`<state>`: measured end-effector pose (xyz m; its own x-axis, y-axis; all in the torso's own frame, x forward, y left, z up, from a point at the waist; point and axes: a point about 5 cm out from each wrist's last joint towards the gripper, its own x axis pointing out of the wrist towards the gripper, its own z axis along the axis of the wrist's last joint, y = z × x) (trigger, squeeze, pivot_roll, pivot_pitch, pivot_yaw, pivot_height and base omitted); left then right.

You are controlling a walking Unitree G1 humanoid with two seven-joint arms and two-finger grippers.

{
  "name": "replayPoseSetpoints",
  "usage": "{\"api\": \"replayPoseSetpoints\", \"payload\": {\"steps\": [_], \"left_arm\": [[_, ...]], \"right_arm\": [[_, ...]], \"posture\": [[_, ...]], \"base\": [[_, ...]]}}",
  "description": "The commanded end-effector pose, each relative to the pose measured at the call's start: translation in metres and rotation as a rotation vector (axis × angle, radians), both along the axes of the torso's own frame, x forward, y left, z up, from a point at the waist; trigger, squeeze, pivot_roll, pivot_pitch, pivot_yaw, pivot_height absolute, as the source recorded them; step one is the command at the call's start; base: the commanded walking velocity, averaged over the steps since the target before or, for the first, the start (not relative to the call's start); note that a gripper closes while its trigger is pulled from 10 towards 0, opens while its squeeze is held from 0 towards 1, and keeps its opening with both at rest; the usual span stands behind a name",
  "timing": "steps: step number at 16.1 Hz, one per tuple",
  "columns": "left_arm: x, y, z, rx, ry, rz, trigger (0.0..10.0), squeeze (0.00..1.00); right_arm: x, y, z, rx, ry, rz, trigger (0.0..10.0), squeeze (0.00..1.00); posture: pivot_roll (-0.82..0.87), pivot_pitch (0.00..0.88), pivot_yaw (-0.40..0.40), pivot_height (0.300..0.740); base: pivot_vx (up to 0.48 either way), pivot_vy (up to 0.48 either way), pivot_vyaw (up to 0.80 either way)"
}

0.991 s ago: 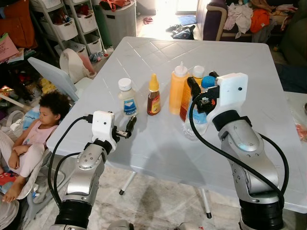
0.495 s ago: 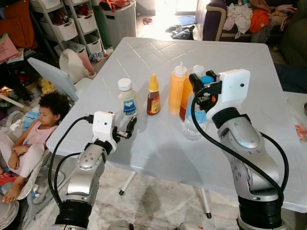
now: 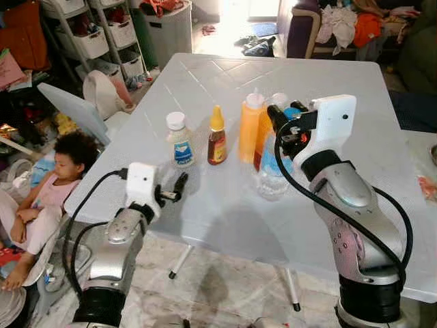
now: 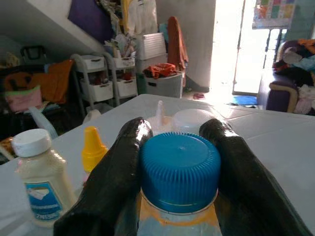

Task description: Restocking fridge

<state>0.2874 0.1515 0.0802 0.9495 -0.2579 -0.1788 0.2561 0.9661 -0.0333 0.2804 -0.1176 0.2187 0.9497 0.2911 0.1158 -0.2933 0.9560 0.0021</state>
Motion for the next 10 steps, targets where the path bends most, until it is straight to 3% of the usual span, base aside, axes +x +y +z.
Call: {"api": "replayPoseSetpoints", "payload": {"steps": [1,2,3,5,10], "left_arm": [[0.0005,0.0073,0.0018,0.001,0.002,0.050,10.0,0.00],[0.0011,0.0081,0.0022,-0.012,0.006,0.076,10.0,0.00],[0.0032,0.0065,0.0042,-0.012,-0.002,0.089,10.0,0.00],[0.0041,0.0047,0.0027,-0.030,0.015,0.097,10.0,0.00],[0.0071,-0.0006,0.0052,-0.035,0.006,0.068,10.0,0.00]], "right_arm": [[-0.0041,0.0157,-0.0146,0.032,0.090,0.113,1.7,0.00],[-0.0062,0.0194,-0.0122,0.038,0.075,0.147,5.0,0.00],[-0.0056,0.0212,-0.0088,0.038,0.058,0.156,10.0,0.00],[-0.0046,0.0198,-0.0076,0.050,0.044,0.143,10.0,0.00],[-0.0044,0.0188,-0.0058,0.026,0.022,0.143,10.0,0.00]], "posture": [[-0.04,0.000,0.054,0.740],[-0.04,0.000,0.055,0.740],[-0.04,0.000,0.056,0.740],[-0.04,0.000,0.056,0.740],[-0.06,0.000,0.058,0.740]], "base": [[0.000,0.000,0.00],[0.000,0.000,0.00],[0.000,0.000,0.00],[0.000,0.000,0.00],[-0.272,0.000,0.00]]}}
